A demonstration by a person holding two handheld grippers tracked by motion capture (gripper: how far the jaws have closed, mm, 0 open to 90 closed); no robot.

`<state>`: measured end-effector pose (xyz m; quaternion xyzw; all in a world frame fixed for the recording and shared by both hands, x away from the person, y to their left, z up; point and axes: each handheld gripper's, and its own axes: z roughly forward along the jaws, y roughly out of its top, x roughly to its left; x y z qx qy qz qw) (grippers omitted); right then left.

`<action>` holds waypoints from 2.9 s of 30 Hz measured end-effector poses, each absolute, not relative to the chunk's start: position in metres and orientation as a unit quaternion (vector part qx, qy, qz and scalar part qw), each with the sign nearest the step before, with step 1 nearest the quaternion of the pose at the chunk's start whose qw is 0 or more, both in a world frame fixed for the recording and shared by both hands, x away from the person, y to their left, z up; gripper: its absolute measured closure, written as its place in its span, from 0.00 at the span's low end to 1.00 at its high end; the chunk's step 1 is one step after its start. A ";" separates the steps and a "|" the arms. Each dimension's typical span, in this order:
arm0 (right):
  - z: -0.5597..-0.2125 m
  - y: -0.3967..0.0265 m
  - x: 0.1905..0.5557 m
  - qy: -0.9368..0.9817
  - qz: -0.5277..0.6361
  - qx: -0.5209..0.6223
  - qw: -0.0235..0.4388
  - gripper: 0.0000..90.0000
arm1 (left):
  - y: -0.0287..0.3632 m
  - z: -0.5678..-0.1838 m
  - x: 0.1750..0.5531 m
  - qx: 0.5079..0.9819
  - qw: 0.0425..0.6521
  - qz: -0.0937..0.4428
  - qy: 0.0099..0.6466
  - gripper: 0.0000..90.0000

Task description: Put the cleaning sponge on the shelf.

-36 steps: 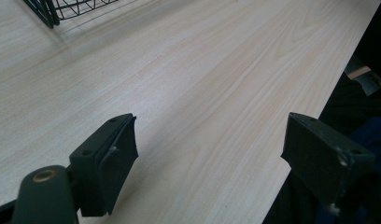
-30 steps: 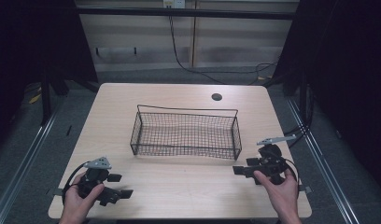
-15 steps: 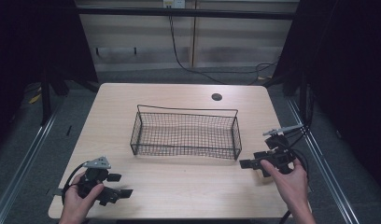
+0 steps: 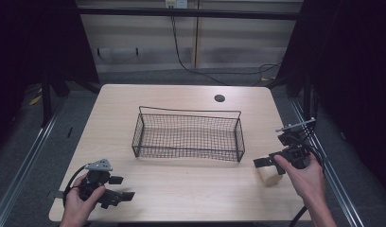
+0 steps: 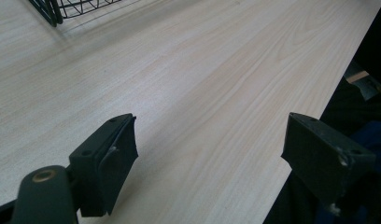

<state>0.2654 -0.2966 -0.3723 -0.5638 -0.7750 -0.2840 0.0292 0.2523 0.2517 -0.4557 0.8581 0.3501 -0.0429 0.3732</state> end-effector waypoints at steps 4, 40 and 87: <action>-0.371 -0.302 0.266 -0.773 -0.271 -0.573 0.034 0.20 | 0.252 -0.456 0.252 0.859 0.371 -0.043 0.349 0.19; -0.422 -0.343 0.304 -0.761 -0.171 -0.615 0.116 0.20 | 0.251 -0.456 0.253 0.859 0.371 -0.045 0.349 0.19; -0.458 -0.331 0.315 -0.768 -0.101 -0.616 0.143 0.27 | 0.251 -0.455 0.252 0.859 0.374 -0.045 0.347 0.19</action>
